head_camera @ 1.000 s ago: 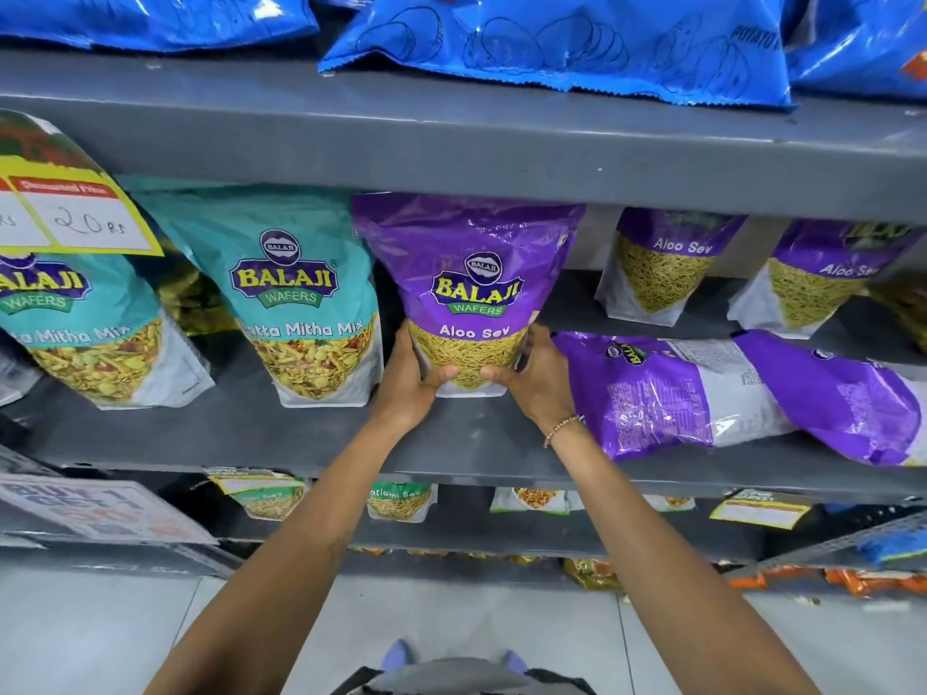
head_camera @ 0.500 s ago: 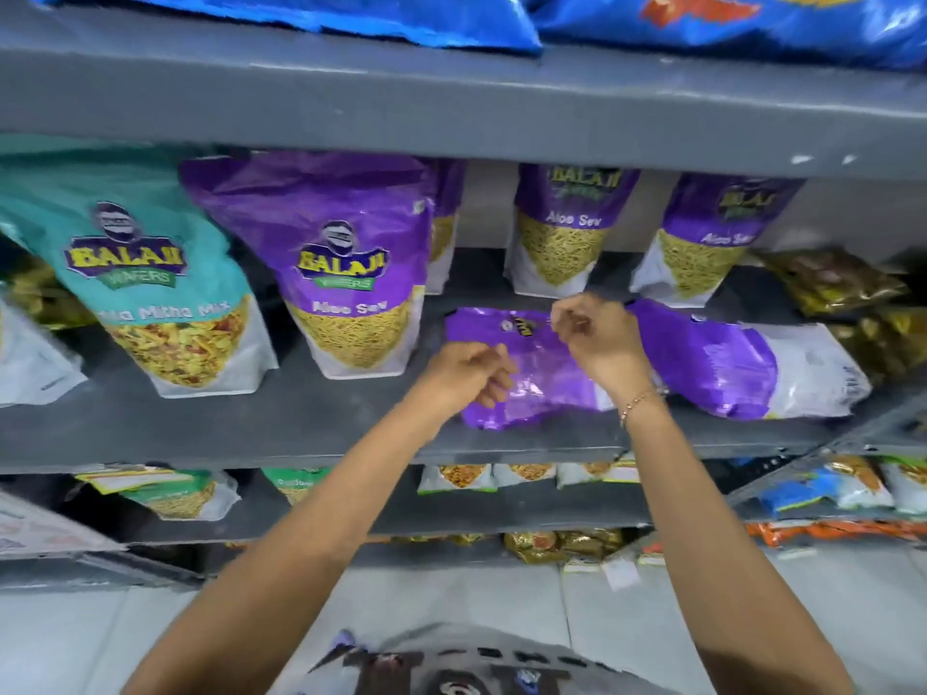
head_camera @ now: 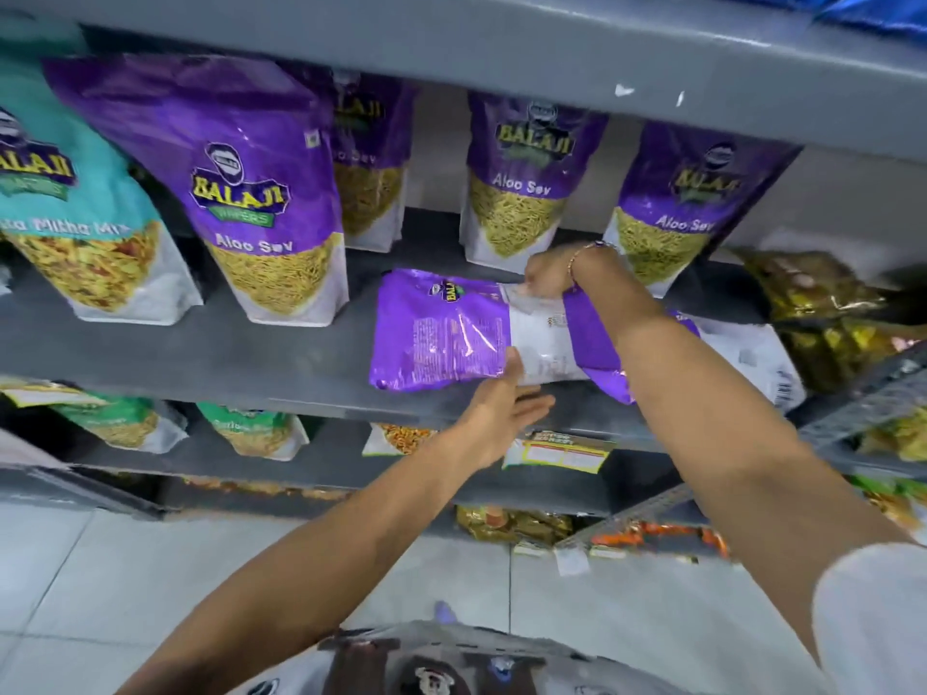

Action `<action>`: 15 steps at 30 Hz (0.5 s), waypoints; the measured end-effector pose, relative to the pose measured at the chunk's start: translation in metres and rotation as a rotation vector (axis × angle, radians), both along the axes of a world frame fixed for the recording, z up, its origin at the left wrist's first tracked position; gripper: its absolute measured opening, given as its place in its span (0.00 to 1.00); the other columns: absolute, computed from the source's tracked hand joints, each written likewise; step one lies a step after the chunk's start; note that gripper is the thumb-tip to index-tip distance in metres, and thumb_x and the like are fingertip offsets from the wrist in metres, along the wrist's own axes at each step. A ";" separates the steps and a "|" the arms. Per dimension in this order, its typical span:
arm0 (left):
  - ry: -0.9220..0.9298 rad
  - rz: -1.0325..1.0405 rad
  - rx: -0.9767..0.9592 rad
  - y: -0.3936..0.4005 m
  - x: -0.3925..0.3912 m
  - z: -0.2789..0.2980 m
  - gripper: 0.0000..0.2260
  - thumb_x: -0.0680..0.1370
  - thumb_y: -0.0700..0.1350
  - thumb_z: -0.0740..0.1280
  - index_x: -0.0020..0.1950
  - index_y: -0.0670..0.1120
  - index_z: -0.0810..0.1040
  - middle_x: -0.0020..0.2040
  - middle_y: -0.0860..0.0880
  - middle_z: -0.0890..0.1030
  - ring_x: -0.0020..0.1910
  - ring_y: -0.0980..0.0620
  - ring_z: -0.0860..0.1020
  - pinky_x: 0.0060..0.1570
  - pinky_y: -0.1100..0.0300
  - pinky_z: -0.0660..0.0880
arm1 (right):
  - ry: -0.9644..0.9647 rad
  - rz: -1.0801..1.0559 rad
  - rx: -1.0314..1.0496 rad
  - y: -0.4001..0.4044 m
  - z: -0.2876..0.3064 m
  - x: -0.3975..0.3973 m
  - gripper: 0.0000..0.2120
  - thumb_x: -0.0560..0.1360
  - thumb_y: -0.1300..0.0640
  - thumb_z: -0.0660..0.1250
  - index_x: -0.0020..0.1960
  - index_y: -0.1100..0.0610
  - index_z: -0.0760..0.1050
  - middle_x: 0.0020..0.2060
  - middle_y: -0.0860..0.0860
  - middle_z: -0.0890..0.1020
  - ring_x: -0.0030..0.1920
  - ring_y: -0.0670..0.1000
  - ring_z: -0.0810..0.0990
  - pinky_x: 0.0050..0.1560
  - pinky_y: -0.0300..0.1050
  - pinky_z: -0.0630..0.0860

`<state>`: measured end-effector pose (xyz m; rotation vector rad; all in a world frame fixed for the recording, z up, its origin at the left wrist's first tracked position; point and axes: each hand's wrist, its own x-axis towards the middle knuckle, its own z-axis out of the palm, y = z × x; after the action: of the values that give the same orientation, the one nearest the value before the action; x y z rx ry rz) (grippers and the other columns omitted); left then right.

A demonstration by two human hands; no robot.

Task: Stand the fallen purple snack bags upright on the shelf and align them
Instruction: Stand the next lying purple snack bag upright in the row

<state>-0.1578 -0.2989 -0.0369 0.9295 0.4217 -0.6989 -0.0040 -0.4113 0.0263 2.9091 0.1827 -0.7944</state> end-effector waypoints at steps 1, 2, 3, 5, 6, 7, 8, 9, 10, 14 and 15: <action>-0.009 0.044 0.025 -0.004 0.004 -0.001 0.23 0.81 0.54 0.54 0.70 0.41 0.63 0.67 0.36 0.72 0.56 0.39 0.76 0.59 0.51 0.73 | 0.000 0.041 0.005 -0.001 0.001 0.001 0.14 0.78 0.52 0.57 0.36 0.58 0.71 0.41 0.57 0.78 0.43 0.56 0.75 0.44 0.45 0.71; -0.030 0.069 0.064 -0.006 0.007 -0.002 0.21 0.81 0.52 0.55 0.70 0.41 0.64 0.66 0.36 0.73 0.53 0.40 0.77 0.58 0.51 0.74 | -0.006 0.066 0.025 -0.001 0.003 -0.001 0.13 0.78 0.51 0.58 0.40 0.57 0.74 0.41 0.55 0.77 0.44 0.56 0.75 0.46 0.45 0.72; -0.059 0.088 0.124 -0.008 0.009 -0.004 0.20 0.82 0.51 0.55 0.69 0.41 0.65 0.64 0.36 0.74 0.51 0.41 0.77 0.57 0.52 0.75 | -0.007 0.078 0.063 -0.003 0.004 -0.001 0.14 0.78 0.49 0.59 0.47 0.58 0.76 0.43 0.53 0.76 0.47 0.55 0.75 0.48 0.45 0.71; -0.131 0.124 0.270 -0.004 0.013 -0.007 0.18 0.81 0.49 0.57 0.67 0.41 0.64 0.59 0.38 0.76 0.48 0.42 0.77 0.56 0.50 0.76 | 0.019 0.073 0.153 -0.006 0.007 -0.004 0.19 0.79 0.46 0.59 0.61 0.59 0.74 0.50 0.51 0.74 0.51 0.51 0.72 0.54 0.44 0.70; -0.183 0.137 0.329 0.001 0.013 -0.007 0.16 0.81 0.49 0.57 0.65 0.42 0.62 0.56 0.40 0.77 0.48 0.41 0.78 0.57 0.48 0.75 | 0.026 0.054 0.209 -0.009 0.009 -0.006 0.21 0.79 0.45 0.58 0.64 0.58 0.72 0.52 0.50 0.73 0.53 0.50 0.71 0.57 0.44 0.69; -0.256 0.137 0.397 0.007 0.013 -0.007 0.14 0.81 0.50 0.57 0.63 0.44 0.60 0.53 0.42 0.77 0.50 0.40 0.78 0.59 0.45 0.74 | 0.025 0.036 0.267 -0.011 0.011 -0.007 0.22 0.79 0.44 0.58 0.66 0.57 0.70 0.55 0.50 0.73 0.54 0.49 0.70 0.59 0.45 0.68; -0.348 0.128 0.482 0.015 0.013 -0.004 0.13 0.81 0.51 0.57 0.60 0.47 0.59 0.52 0.44 0.77 0.53 0.39 0.78 0.59 0.42 0.74 | 0.017 0.014 0.336 -0.013 0.012 -0.008 0.22 0.78 0.44 0.59 0.66 0.57 0.70 0.57 0.50 0.74 0.56 0.50 0.71 0.60 0.46 0.68; -0.443 0.114 0.567 0.023 0.012 -0.001 0.11 0.80 0.51 0.57 0.58 0.50 0.58 0.53 0.44 0.78 0.54 0.38 0.78 0.59 0.41 0.74 | 0.002 -0.018 0.423 -0.017 0.013 -0.008 0.22 0.78 0.45 0.60 0.66 0.58 0.69 0.60 0.52 0.75 0.58 0.53 0.73 0.62 0.47 0.69; -0.529 0.119 0.630 0.031 0.011 0.004 0.10 0.80 0.52 0.57 0.57 0.52 0.58 0.53 0.45 0.78 0.54 0.38 0.78 0.58 0.42 0.74 | -0.014 -0.053 0.519 -0.019 0.014 -0.009 0.21 0.78 0.47 0.62 0.65 0.59 0.69 0.61 0.55 0.76 0.60 0.56 0.74 0.65 0.51 0.70; -0.781 0.213 0.804 0.066 0.022 0.022 0.06 0.79 0.49 0.60 0.52 0.55 0.63 0.48 0.50 0.78 0.50 0.44 0.78 0.50 0.51 0.75 | -0.076 -0.138 0.805 -0.021 0.010 -0.016 0.17 0.76 0.56 0.67 0.60 0.64 0.70 0.57 0.63 0.79 0.57 0.57 0.76 0.68 0.56 0.68; -0.833 0.238 0.871 0.076 0.028 0.024 0.04 0.79 0.49 0.60 0.52 0.53 0.66 0.48 0.50 0.78 0.48 0.45 0.77 0.47 0.54 0.72 | -0.092 -0.156 0.863 -0.018 0.007 -0.019 0.17 0.75 0.58 0.68 0.60 0.64 0.71 0.56 0.61 0.79 0.55 0.55 0.75 0.67 0.53 0.69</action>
<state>-0.1294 -0.2231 -0.0129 1.8418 0.0597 0.1717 -0.0229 -0.4293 0.0334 3.8000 0.3716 -0.7256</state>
